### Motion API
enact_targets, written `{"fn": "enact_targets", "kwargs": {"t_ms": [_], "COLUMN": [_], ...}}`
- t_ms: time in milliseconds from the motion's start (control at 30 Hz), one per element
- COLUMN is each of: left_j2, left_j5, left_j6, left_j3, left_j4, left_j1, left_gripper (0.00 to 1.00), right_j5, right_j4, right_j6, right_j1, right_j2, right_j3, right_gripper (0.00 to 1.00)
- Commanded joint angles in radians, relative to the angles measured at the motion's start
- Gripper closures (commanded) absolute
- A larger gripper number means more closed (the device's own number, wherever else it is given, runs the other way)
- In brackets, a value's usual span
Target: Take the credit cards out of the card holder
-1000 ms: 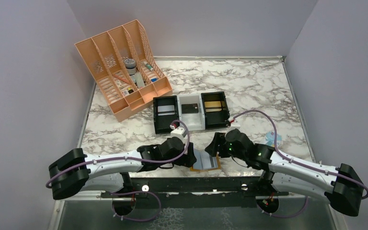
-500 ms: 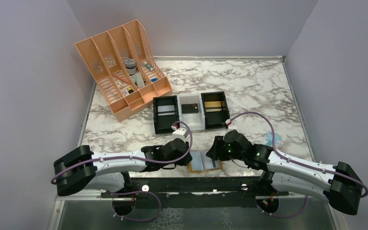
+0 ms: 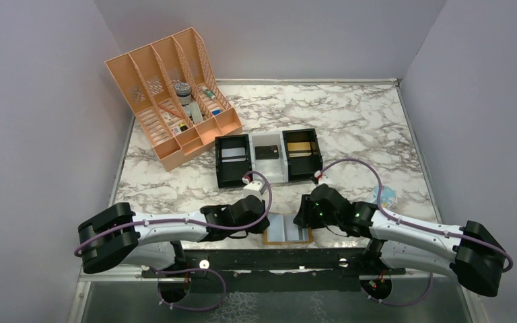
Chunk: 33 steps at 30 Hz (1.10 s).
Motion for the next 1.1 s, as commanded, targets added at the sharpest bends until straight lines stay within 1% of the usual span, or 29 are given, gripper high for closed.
{"fn": "enact_targets", "kwargs": {"t_ms": [0, 233, 533, 700, 867, 1067], "left_j2": [-0.01, -0.006, -0.042, -0.055, -0.051, -0.033], "left_j5": [-0.027, -0.03, -0.053, -0.056, -0.055, -0.05], "left_j6": [-0.007, -0.028, -0.044, -0.048, -0.048, -0.048], "left_j3": [0.01, -0.004, -0.029, -0.043, -0.045, -0.043], "left_j4": [0.009, 0.01, 0.008, 0.008, 0.01, 0.016], "left_j1": [-0.009, -0.016, -0.023, -0.024, -0.024, -0.026], "left_gripper": [0.88, 0.9, 0.91, 0.91, 0.91, 0.91], "right_j5": [-0.045, -0.046, -0.042, -0.079, -0.114, -0.147], "right_j4": [0.042, 0.027, -0.017, 0.01, 0.074, 0.116], "right_j6": [-0.019, 0.0, 0.003, 0.013, 0.022, 0.019], "right_j1": [0.004, 0.003, 0.003, 0.003, 0.004, 0.002], "right_j2": [0.011, 0.046, -0.023, 0.003, 0.025, 0.048], "right_j3": [-0.014, -0.004, 0.011, -0.023, -0.058, -0.06], "right_gripper": [0.58, 0.57, 0.55, 0.56, 0.58, 0.59]}}
